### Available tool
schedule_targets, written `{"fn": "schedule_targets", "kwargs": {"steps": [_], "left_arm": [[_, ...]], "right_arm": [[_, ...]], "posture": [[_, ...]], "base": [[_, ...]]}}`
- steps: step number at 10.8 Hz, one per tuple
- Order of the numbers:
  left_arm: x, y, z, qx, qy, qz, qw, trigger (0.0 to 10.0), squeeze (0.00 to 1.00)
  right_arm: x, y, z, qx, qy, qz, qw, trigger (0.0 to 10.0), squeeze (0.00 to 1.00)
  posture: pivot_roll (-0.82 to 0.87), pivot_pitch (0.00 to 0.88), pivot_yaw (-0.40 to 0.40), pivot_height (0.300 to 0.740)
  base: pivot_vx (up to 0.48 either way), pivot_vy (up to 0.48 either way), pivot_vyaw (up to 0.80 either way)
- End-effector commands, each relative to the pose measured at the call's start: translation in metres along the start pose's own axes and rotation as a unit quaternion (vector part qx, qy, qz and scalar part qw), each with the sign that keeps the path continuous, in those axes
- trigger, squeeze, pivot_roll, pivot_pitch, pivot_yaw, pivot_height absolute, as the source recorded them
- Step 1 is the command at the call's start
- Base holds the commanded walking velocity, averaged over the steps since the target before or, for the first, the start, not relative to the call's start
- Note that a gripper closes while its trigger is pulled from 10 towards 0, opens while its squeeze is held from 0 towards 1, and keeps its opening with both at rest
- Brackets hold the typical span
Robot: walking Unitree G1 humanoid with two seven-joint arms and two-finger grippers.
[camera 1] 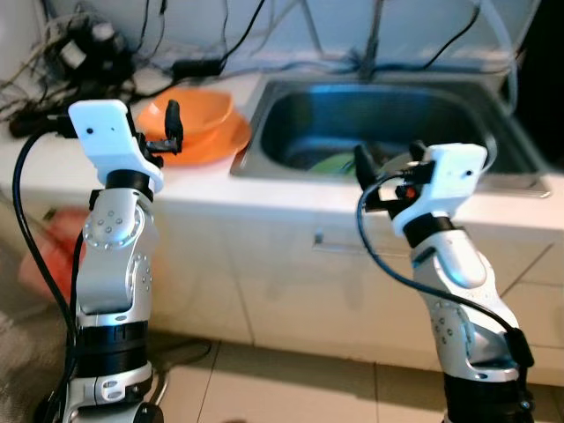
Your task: Kitchen organization
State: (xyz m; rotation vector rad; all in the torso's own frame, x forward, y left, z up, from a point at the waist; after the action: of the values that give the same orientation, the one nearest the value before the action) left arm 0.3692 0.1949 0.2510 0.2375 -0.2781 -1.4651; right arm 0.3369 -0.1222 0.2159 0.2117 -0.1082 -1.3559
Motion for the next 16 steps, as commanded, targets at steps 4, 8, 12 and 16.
{"fn": "schedule_targets", "kwargs": {"steps": [4, 8, 12, 16], "left_arm": [[0.0043, 0.0025, 0.0048, 0.008, -0.003, -0.008, 1.0, 10.0, 0.0], [0.0035, 0.0012, 0.0049, 0.006, -0.002, -0.007, 1.0, 10.0, 0.0], [0.0052, -0.0001, 0.0017, 0.0, -0.004, -0.01, 1.0, 10.0, 0.0], [0.0075, -0.0011, -0.0039, -0.011, -0.009, -0.012, 1.0, 10.0, 0.0]], "right_arm": [[-0.0017, -0.0004, 0.0039, 0.01, -0.005, 0.002, 1.0, 10.0, 0.0], [-0.0042, -0.0017, 0.0014, 0.007, -0.008, 0.005, 1.0, 10.0, 0.0], [-0.0033, -0.003, 0.0013, 0.006, -0.012, 0.004, 1.0, 10.0, 0.0], [-0.0036, -0.0046, 0.0006, 0.004, -0.011, 0.003, 1.0, 10.0, 0.0]], "posture": [[0.14, 0.011, 0.103, 0.74], [0.14, 0.021, 0.103, 0.74], [0.14, 0.028, 0.103, 0.74], [0.14, 0.032, 0.106, 0.74]], "base": [[0.377, 0.0, 0.0], [0.378, 0.2, 0.0], [0.368, 0.278, 0.0], [0.175, 0.139, 0.0]]}}
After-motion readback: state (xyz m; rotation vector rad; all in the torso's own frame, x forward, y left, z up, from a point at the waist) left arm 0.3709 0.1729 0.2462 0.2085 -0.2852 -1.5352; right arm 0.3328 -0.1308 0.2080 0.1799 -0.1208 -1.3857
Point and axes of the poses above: a point about 5 cm out from each wrist's last joint towards the gripper, its own y axis pointing out of the wrist towards the gripper, its own z axis along the axis of the wrist's last joint, x = y × z, the point moved 5 cm from there along y, pointing out of the wrist towards the gripper, and after that the axes turned 1 degree about -y, right-handed, at the moved point
